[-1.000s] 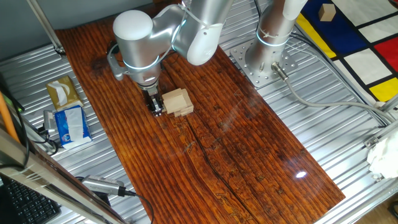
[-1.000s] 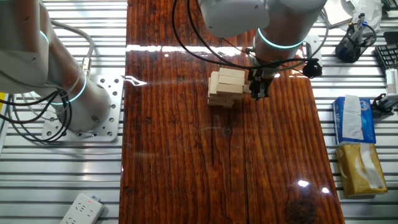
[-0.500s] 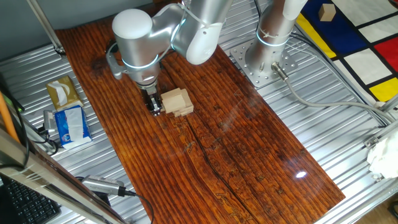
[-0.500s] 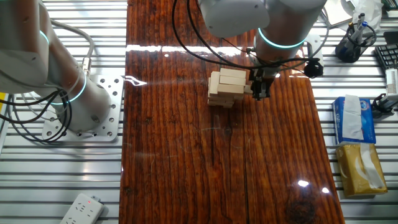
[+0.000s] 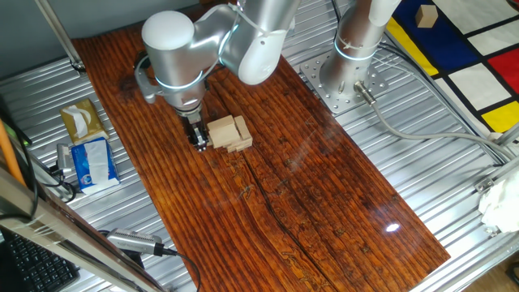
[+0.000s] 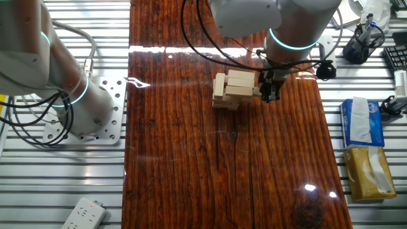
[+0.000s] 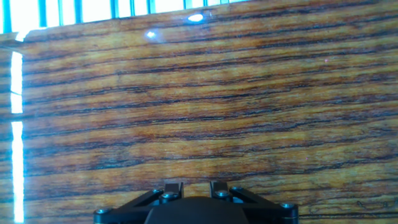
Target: Play Jenga
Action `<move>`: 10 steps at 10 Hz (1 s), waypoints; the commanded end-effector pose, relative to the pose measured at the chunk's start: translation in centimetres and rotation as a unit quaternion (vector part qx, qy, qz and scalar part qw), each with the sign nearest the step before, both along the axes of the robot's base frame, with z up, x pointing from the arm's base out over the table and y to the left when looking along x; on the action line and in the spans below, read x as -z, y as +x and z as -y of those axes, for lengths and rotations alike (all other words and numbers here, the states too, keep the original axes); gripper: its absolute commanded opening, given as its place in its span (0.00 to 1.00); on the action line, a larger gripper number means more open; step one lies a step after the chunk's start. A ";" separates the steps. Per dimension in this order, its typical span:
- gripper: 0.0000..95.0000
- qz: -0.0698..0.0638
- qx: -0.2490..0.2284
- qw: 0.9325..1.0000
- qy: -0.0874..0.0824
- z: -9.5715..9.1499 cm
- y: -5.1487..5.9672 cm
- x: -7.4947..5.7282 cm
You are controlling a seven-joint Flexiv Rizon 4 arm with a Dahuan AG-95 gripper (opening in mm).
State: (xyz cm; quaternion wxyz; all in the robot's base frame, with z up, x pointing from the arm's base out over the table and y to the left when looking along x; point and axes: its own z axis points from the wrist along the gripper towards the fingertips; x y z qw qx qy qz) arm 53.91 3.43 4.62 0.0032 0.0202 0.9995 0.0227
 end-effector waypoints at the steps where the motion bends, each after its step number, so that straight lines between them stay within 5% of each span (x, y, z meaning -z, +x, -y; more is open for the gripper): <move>1: 0.00 -0.001 0.000 1.000 0.000 0.0 0.1 0.0; 6: 0.00 0.000 0.001 1.000 0.000 0.0 0.2 0.0; 10: 0.00 -0.001 0.001 1.000 0.001 0.3 1.7 -0.6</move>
